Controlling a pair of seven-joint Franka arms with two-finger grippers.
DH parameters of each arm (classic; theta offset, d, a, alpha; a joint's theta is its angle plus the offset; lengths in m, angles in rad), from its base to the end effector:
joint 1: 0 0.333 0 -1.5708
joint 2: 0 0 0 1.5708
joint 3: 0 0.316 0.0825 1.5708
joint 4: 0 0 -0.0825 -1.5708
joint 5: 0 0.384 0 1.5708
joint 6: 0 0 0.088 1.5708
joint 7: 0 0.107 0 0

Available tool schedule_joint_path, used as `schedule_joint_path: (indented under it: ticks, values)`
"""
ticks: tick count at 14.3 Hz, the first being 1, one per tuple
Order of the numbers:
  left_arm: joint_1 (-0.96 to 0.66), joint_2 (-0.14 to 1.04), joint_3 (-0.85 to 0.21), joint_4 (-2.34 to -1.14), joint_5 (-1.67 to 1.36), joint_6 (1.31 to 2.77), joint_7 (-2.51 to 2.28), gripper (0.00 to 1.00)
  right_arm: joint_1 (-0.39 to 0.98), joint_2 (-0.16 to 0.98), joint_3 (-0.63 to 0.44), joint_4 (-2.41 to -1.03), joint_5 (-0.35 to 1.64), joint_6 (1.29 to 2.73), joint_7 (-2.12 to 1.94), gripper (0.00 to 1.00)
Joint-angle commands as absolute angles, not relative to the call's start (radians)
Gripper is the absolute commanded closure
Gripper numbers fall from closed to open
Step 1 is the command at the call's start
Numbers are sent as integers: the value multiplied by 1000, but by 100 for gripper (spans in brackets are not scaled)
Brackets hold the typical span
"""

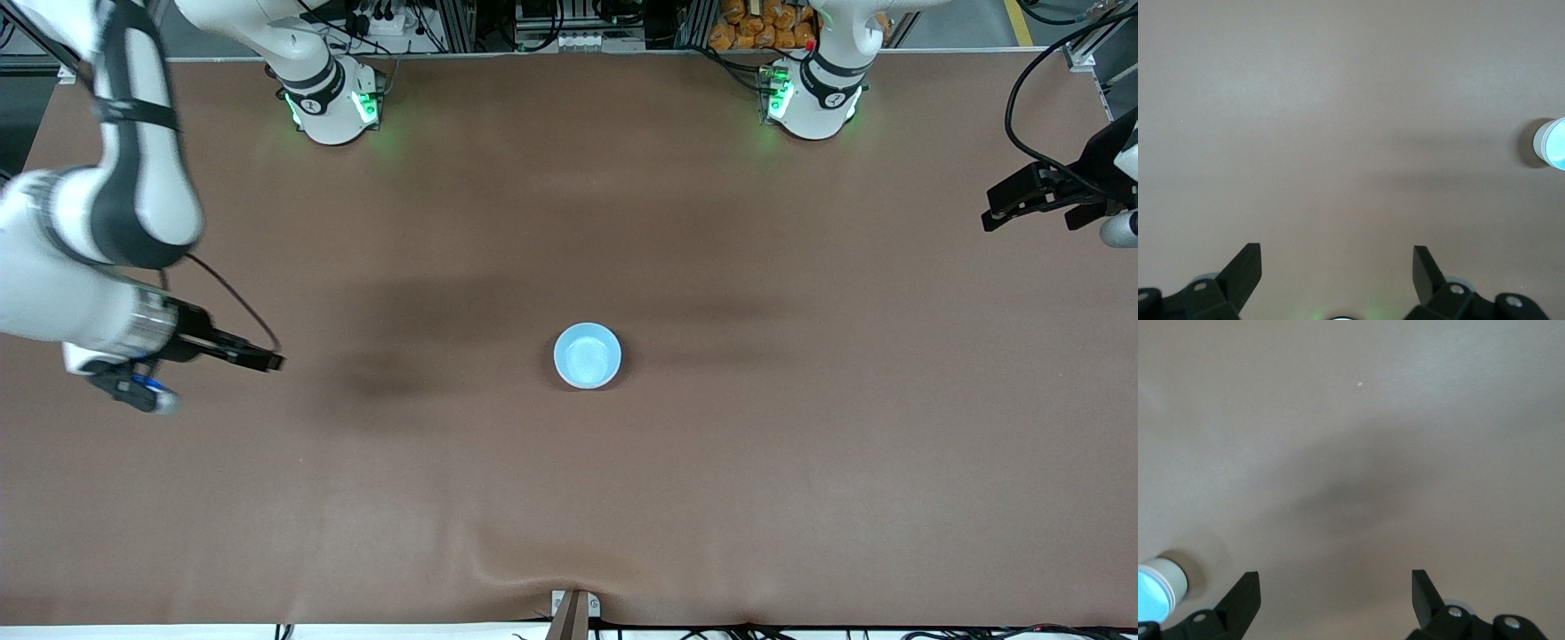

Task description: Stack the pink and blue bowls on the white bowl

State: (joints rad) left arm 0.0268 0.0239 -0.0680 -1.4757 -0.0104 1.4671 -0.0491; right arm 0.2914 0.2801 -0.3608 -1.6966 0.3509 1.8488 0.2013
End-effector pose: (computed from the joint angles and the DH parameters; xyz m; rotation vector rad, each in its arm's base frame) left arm 0.5511 -0.0234 0.6468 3.1306 0.0109 -0.0516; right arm 0.6270 0.0016 0.4327 -2.8586 0.5472 0.1759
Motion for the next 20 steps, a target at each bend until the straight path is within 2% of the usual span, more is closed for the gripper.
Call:
schedule_joint_path:
  ticks: [1, 4, 7, 11, 15, 20]
  values:
    - [26, 3, -69, -1494, 2, 1479, -26, 0, 194, 181, -307, -1738, 336, 1787, 100, 0]
    - [28, 3, -77, -1491, 5, 1477, -43, 0, 92, 91, -203, -1736, 169, 1755, 52, 0]
    - [34, 8, -83, -1491, 2, 1477, -41, 0, -11, 40, -83, -1727, 108, 1726, 8, 0]
    - [28, 18, -83, -1490, 8, 1477, -28, 0, -20, 31, -75, -1675, 61, 1714, -87, 0]
    - [28, 25, -83, -1471, 5, 1479, -28, 0, -18, 32, -75, -1573, 58, 1583, -75, 0]
    - [28, 29, -83, -1465, 0, 1477, -32, 0, -12, 35, -54, -1520, 14, 1551, -45, 0]
